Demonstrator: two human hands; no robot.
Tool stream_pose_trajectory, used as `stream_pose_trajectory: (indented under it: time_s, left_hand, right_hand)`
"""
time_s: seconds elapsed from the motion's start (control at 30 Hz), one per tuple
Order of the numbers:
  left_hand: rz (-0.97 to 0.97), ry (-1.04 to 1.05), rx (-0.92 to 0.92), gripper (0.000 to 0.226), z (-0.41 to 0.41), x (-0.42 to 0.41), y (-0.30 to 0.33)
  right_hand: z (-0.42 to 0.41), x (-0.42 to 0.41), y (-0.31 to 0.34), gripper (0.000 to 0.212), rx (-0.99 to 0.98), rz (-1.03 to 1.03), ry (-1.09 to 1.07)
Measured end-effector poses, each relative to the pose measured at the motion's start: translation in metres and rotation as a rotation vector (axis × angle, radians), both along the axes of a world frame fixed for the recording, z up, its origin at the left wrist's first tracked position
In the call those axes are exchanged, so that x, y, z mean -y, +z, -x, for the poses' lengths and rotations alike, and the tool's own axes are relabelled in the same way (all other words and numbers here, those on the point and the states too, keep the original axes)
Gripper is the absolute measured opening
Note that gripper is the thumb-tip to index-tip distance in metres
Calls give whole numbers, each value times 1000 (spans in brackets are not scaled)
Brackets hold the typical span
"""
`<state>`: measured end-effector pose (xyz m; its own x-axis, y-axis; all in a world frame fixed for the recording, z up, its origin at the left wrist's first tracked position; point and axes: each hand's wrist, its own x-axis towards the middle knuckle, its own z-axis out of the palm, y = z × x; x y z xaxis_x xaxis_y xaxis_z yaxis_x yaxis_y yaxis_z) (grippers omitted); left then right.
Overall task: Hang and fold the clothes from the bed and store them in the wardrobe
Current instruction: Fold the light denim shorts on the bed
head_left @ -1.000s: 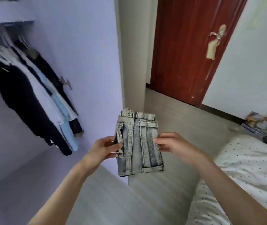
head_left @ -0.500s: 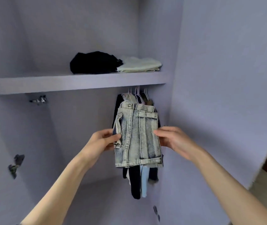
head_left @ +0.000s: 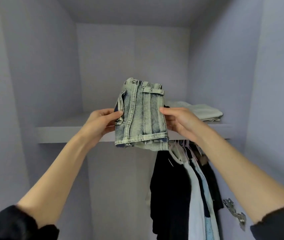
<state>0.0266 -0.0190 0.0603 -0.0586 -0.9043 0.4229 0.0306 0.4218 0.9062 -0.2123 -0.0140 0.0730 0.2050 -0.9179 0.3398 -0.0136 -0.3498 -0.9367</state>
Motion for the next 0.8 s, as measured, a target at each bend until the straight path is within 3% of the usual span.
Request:
stream_pose_trajectory:
  time_s: [0.3, 0.6, 0.73, 0.8]
  left_hand:
    - [-74, 252, -67, 5, -85, 36, 24]
    - [-210, 356, -81, 9, -161, 101, 28]
    - [-293, 392, 44, 8, -178, 136, 33]
    - [-295, 470, 199, 22, -182, 153, 34]
  right_hand:
    - [-94, 94, 45, 10, -70, -56, 173]
    - [-182, 167, 51, 14, -165, -184, 152]
    - [-211, 197, 57, 15, -261, -184, 56]
    - [-217, 212, 61, 13, -308, -74, -51]
